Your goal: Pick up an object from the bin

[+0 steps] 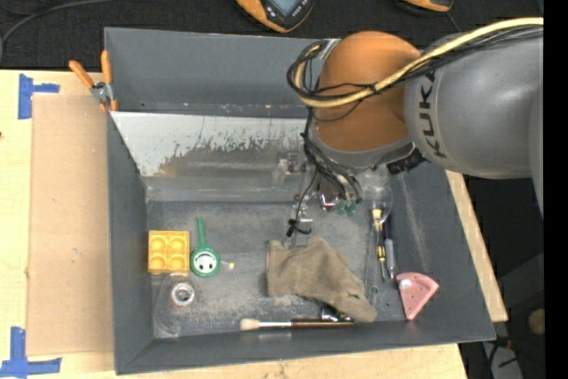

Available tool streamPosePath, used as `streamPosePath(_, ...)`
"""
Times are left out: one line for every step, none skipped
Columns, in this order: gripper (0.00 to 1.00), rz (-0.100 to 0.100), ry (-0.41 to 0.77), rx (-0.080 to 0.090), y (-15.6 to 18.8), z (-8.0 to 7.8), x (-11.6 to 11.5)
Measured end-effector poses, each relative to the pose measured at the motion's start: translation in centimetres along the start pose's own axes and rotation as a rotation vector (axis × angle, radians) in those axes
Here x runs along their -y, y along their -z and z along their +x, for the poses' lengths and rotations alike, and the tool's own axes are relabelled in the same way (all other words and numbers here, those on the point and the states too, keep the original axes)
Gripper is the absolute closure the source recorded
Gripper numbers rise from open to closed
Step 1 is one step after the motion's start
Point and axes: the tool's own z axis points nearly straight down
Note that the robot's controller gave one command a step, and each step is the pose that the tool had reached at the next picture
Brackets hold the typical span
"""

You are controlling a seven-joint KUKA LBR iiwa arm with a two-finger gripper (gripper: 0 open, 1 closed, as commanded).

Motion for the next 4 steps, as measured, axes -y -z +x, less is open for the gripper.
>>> streamPosePath(0.0,0.0,-0.003,0.008,0.5,-0.2,0.1)
streamPosePath(0.0,0.001,0.481,0.004,-11.0,1.5,5.4)
streamPosePath(0.0,0.001,0.374,0.014,-5.6,1.5,5.9)
streamPosePath(0.0,-0.002,0.493,0.0,-12.0,1.6,5.5)
